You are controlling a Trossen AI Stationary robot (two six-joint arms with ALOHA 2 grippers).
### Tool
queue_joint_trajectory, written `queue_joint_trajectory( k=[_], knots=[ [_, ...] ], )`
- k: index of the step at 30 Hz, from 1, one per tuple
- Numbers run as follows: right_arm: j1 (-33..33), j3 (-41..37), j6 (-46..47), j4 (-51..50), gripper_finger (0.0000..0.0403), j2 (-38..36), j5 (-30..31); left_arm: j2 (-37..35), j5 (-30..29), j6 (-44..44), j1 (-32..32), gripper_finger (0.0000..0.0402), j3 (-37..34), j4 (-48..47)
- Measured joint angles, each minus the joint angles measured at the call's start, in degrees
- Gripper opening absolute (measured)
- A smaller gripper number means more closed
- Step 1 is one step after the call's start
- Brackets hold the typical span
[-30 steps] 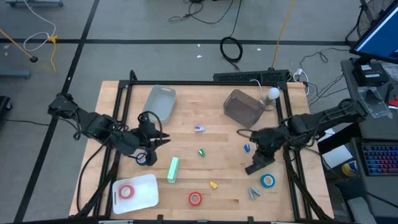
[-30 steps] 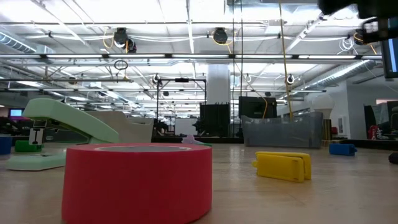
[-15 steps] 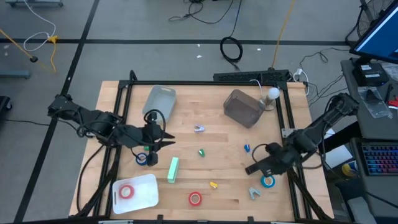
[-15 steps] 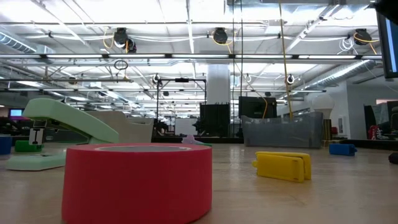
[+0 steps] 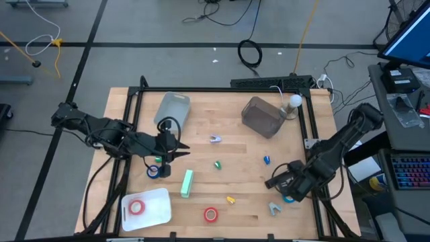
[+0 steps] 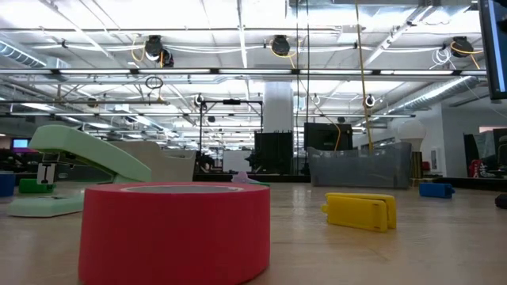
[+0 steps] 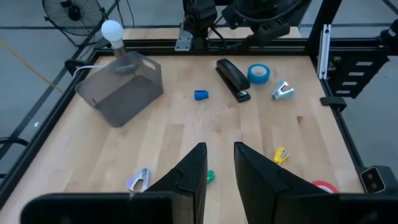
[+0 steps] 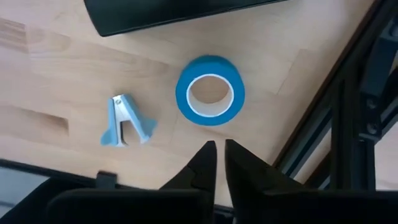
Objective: Pick and place Stapler, Stapler remover, tape
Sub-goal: Put the light blue tape into the white bin
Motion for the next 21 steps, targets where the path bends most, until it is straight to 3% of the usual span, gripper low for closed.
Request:
queue_joint_trajectory(
  k=[10,15,21],
  knots=[
    [-0.1,0.0,0.2,0.0,0.0118,3.0,-0.1,0.0,0.0,1.3,0.0,0.0085,0.0,-0.4],
    [-0.1,-3.3,4.6,3.9,0.0144,3.3,-0.6,0.0,0.0,1.4,0.0,0.0085,0.0,-1.1],
    [0.0,-11.4,9.7,13.6,0.0161,3.3,-7.4,0.0,0.6,1.0,0.0,0.0085,0.0,-1.6]
  ],
)
